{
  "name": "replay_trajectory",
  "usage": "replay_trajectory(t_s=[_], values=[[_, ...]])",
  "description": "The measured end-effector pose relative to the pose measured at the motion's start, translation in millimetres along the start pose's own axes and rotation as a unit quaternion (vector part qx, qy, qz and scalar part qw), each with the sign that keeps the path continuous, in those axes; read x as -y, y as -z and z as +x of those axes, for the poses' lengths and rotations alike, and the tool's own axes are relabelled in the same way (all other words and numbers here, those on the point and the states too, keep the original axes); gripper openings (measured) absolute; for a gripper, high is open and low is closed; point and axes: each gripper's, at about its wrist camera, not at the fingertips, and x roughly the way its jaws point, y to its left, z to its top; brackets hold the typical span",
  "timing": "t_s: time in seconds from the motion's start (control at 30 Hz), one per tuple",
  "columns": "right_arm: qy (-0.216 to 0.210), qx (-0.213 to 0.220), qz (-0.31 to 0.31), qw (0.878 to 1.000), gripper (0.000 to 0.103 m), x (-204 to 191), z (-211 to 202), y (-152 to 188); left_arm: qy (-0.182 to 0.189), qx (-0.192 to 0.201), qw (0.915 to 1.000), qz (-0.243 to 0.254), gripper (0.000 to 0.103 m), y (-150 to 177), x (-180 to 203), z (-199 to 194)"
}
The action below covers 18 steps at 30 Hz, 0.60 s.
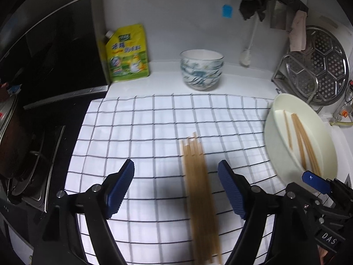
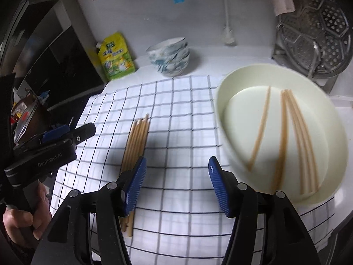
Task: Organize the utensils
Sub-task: 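Move the right tool back over the chopsticks on the cloth, then lower the right tool and grasp another wooden chopstick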
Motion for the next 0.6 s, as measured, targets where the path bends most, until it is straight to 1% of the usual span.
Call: replay_trajectory(t_s=[0.37,0.6], values=[[0.002,-0.029,-0.007,1.000,0.056,-43,47,25,-0.003,-0.025,0.9997,0.005,0.077,25,-43,17],[0.027,-0.054,-0.019,0.998,0.056,-52,76,39,0.001,-0.040,0.9992,0.003,0.077,36,-58,28]])
